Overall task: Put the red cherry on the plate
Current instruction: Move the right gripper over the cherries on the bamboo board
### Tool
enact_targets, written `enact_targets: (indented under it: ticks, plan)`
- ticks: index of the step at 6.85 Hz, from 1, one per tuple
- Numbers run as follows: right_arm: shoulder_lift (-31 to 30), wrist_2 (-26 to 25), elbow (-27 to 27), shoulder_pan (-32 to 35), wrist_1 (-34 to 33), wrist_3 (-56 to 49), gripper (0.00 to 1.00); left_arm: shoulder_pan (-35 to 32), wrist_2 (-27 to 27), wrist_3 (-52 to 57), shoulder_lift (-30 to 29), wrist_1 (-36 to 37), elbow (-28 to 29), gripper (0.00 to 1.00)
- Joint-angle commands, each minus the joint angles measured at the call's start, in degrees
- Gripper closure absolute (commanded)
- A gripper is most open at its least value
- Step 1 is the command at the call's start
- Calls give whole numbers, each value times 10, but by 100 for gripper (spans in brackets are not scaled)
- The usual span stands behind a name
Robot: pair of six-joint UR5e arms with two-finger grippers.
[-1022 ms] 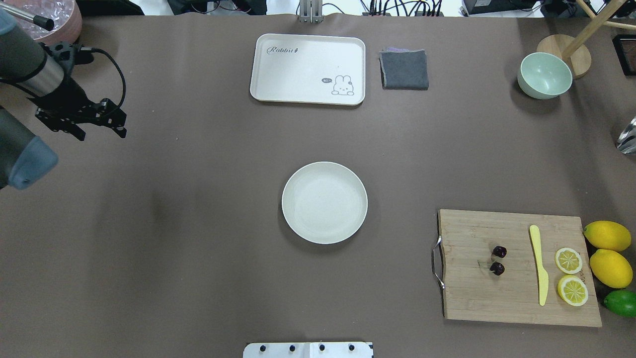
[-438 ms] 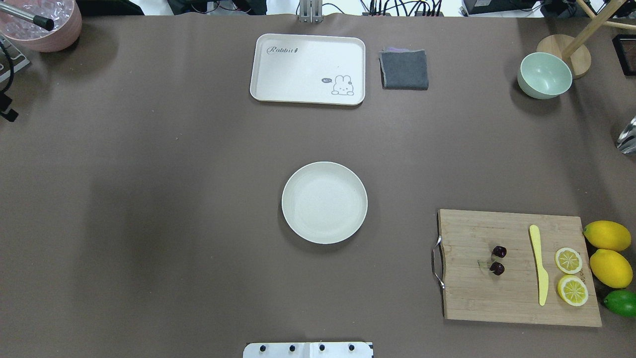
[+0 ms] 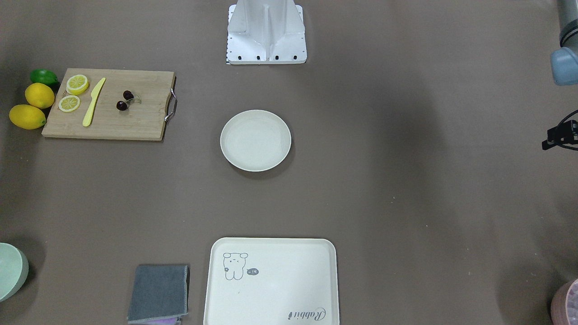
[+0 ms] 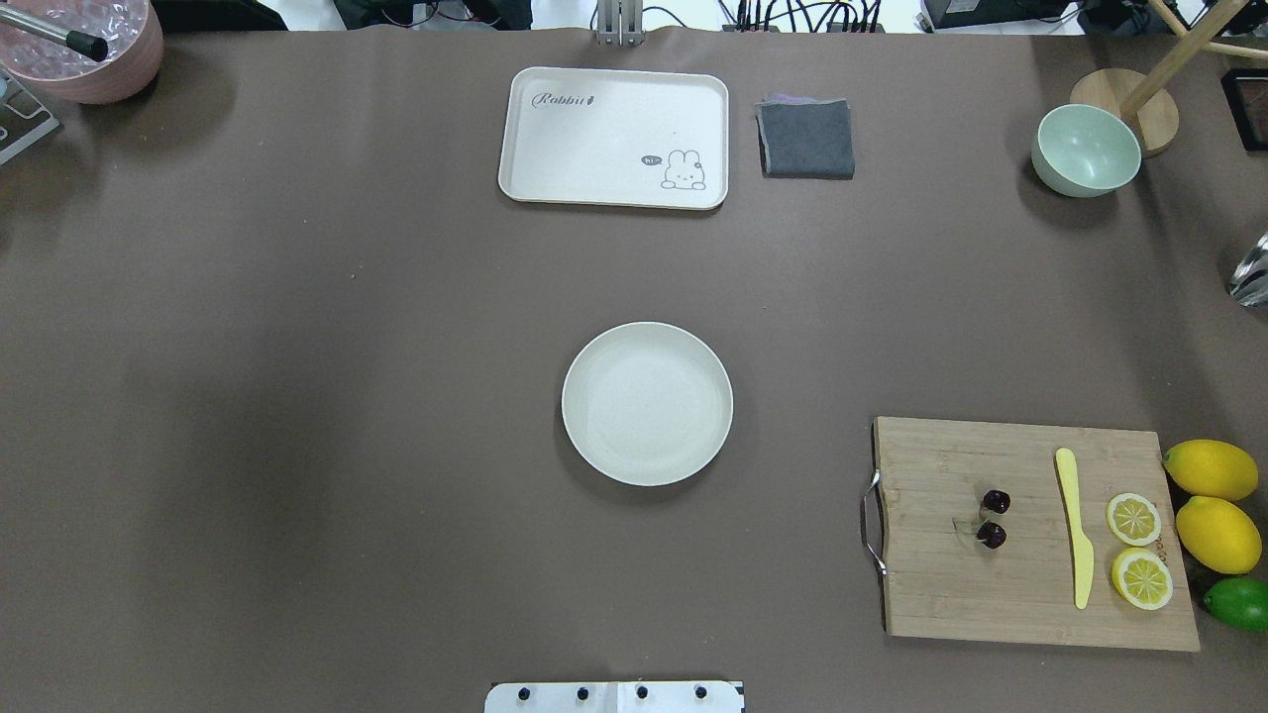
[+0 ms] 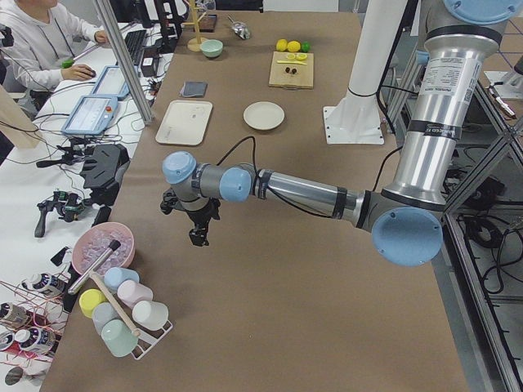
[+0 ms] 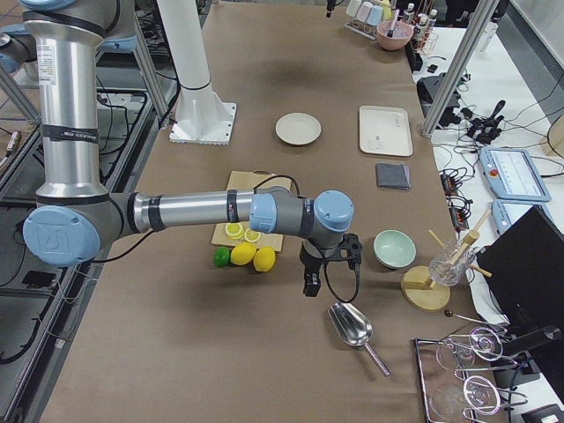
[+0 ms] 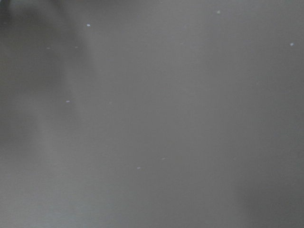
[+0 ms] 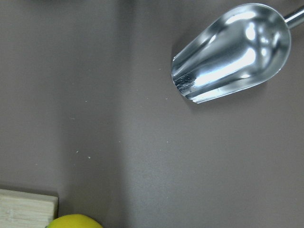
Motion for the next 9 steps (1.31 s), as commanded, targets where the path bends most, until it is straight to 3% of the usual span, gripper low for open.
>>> enact_targets:
  ticks: [1,2,5,7,9]
  plan:
    - [2,53,41,-12,-12,83,0,-1,0,0,1,0,2,1]
    - [2,82,74,-21,-13,140,0,-1,0,-2,1,0,1,1]
    - [2,84,149,-129,0,272,0,2,-1,-5,-1,0,2,1]
    - [7,100,126,-200,28,317,0,4,-2,-33,-1,-1,-5,1]
    - [7,160,42,-246,142,372,0,4,-1,-33,-1,0,-7,1]
